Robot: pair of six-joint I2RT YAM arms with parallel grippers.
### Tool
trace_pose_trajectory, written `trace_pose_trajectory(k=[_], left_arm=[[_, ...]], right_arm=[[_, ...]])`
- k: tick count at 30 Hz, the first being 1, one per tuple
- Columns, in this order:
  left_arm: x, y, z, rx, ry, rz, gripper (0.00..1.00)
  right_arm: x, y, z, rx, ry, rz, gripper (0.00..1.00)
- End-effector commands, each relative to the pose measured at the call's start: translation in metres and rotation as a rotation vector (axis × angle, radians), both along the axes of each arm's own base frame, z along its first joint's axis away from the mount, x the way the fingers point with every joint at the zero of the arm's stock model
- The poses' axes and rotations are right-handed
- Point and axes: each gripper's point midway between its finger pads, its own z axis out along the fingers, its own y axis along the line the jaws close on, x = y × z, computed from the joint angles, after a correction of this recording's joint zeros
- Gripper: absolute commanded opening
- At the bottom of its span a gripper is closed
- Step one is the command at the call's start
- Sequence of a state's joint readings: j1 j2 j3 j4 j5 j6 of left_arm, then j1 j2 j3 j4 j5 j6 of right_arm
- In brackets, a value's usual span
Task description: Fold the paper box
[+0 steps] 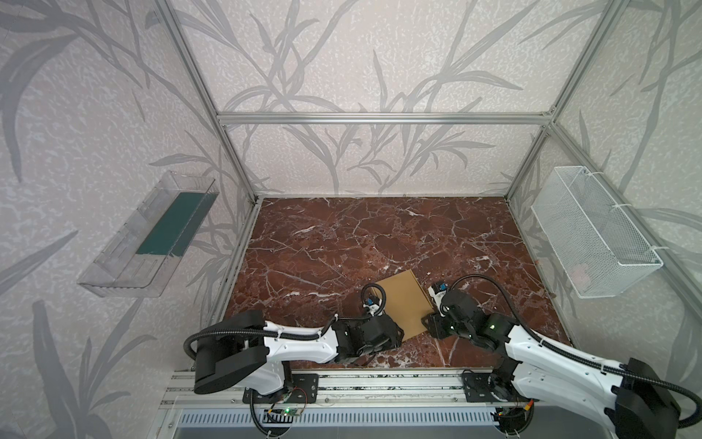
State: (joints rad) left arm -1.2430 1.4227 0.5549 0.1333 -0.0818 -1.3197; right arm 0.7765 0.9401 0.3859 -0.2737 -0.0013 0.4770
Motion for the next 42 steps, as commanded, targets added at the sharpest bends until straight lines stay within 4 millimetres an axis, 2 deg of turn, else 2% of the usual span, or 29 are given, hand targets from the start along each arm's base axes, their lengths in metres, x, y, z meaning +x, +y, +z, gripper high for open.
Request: trace_pose_trajectory(k=[1,16,22,31,42], left_arm=[[0.006,-0.011,0.01,-0.038,-0.023,0.025,0.55],[0.009,-0.022,0.015,-0.072,-0.03,0.027,0.54],[0.009,-0.005,0.011,-0.073,-0.043,0.063,0.54],[0.01,-0.003,0.009,-0.045,-0.053,0.057,0.53],[0.01,0.015,0.008,-0.015,-0.066,0.081,0.53]], right_arm=[[0.0,-0.005,-0.002,-0.024,0.003,-0.005,0.53],[-0.001,-0.003,-0.004,-0.021,0.015,-0.002,0.51],[-0.001,-0.003,-0.004,-0.016,0.01,-0.005,0.5],[-0.001,-0.004,-0.004,-0.02,0.013,-0.005,0.5],[-0.003,-0.006,-0.003,-0.02,0.014,-0.009,0.5]])
